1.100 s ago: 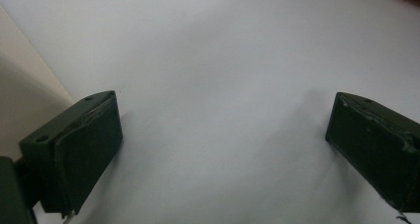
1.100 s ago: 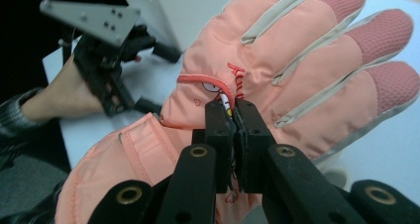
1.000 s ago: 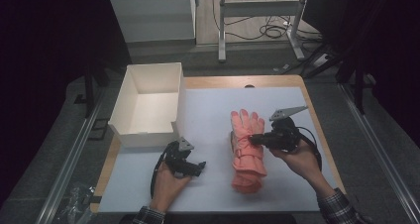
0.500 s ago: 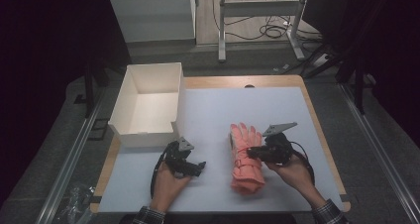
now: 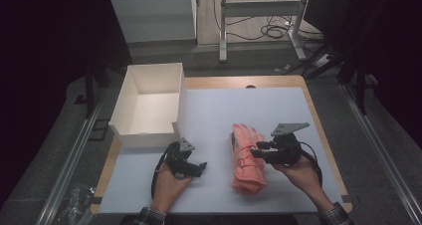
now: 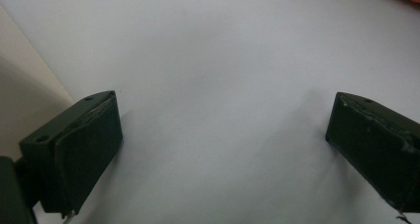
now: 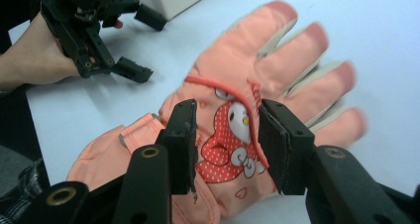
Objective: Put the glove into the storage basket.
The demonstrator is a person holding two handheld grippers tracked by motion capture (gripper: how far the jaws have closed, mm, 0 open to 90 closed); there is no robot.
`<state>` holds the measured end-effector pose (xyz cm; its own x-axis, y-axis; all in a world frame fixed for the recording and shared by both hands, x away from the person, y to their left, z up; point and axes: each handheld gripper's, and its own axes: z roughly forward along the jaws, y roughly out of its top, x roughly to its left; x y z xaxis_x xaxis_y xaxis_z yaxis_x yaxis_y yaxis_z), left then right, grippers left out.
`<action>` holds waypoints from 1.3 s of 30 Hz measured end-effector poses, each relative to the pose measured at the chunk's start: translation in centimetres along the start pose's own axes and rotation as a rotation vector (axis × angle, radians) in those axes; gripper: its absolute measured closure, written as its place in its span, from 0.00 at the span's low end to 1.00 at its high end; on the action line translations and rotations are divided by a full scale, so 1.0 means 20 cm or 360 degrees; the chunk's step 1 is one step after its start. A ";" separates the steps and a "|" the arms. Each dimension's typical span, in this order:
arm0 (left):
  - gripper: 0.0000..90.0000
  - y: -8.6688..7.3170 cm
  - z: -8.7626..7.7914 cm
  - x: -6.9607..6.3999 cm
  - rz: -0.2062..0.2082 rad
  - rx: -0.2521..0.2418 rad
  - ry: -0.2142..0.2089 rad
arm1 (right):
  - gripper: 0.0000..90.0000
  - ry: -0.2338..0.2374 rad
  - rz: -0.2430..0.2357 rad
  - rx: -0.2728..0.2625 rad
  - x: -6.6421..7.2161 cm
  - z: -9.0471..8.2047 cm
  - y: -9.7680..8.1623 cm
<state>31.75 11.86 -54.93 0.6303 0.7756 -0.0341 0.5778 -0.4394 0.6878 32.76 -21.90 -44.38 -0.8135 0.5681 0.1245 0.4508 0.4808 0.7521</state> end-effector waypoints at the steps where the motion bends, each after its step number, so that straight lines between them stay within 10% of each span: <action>1: 0.01 0.00 0.00 0.00 0.0000 0.0000 0.0000 | 0.65 -0.0016 -0.0005 -0.0007 0.00 -0.02 0.00; 11: 0.01 0.00 0.00 0.00 0.0004 0.0002 0.0001 | 0.86 -0.0121 0.0018 0.0054 -0.10 -0.07 -0.17; 20: 0.01 0.00 0.00 0.00 0.0004 0.0002 0.0000 | 0.94 -0.0019 0.0023 0.0136 -0.08 0.03 -0.35; 39: 0.05 -0.03 -0.05 0.06 -0.0064 -0.0010 0.0010 | 0.94 0.0085 0.0053 0.0120 0.03 0.23 -0.31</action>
<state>31.63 13.58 -54.57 0.6034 0.7954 -0.0570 0.5992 -0.4050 0.6906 31.20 -21.48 -51.92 -0.8152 0.5490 0.1843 0.5026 0.5124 0.6963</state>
